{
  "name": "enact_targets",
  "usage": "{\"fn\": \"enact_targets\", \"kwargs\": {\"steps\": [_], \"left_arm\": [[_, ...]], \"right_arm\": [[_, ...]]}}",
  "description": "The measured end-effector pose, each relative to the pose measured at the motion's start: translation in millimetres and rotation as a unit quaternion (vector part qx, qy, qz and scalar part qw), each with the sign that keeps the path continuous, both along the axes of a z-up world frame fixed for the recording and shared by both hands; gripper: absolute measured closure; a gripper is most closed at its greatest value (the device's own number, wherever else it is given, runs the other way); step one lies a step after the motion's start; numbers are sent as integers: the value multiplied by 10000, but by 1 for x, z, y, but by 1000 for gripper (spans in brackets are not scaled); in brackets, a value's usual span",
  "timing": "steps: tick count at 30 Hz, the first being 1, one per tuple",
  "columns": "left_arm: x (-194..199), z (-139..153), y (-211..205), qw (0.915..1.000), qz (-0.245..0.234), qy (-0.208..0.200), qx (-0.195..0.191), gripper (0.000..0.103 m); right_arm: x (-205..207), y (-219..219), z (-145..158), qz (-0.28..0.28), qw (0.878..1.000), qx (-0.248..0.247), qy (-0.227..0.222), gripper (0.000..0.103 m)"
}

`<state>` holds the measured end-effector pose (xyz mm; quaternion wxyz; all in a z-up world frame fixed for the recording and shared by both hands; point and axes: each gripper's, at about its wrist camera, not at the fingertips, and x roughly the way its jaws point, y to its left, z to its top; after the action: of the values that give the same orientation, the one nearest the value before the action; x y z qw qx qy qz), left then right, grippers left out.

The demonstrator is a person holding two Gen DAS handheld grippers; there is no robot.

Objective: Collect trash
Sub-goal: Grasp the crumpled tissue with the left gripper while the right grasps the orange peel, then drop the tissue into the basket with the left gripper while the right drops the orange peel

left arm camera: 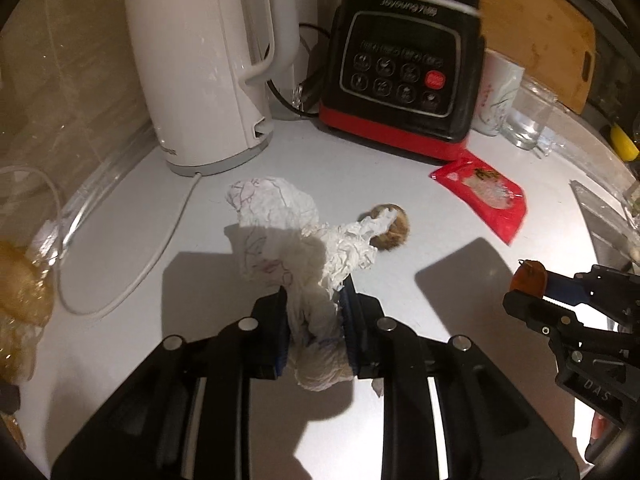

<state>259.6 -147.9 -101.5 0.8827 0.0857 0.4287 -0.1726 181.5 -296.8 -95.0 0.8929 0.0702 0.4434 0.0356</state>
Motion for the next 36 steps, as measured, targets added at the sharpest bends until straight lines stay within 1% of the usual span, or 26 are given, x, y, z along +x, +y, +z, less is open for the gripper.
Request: {"fn": "enact_targets", "kwargs": {"steps": [2,6,9,14,17,20,23,29,32,36], "left_arm": [[-14,7,2,10000,-10,13,-18,81],[-61,21,1,9999,-99,37,-82,81],[-95,27,-1,9997,-211,97,-115,81],[-157,33,-9,9986,-487,179,-53,81],[-191,34,-10,9974,-638,316,-139,81],[-225,32,-12,9951,-838,479,-209,80],[-258,26,-16,9933,-1020,529,-152,80],[-320,8,-17,9876,-1379,752,-90,80],[-342,1,-18,9844,-1551,831,-57,80],[-359,-4,-18,9823,-1663,859,-9,80]], "right_arm": [[-13,2,6,-12,10000,57,-16,72],[-50,3,16,-63,9999,132,-34,72],[-90,2,19,-120,9997,188,19,72],[-153,2,19,-225,9993,269,163,72],[-194,8,19,-278,9989,303,243,72],[-230,16,19,-274,9988,275,292,72],[-264,25,18,-302,9987,239,328,72],[-321,38,4,-436,9974,276,493,72],[-344,42,-4,-546,9961,344,597,72],[-365,46,-9,-642,9949,368,690,72]]}}
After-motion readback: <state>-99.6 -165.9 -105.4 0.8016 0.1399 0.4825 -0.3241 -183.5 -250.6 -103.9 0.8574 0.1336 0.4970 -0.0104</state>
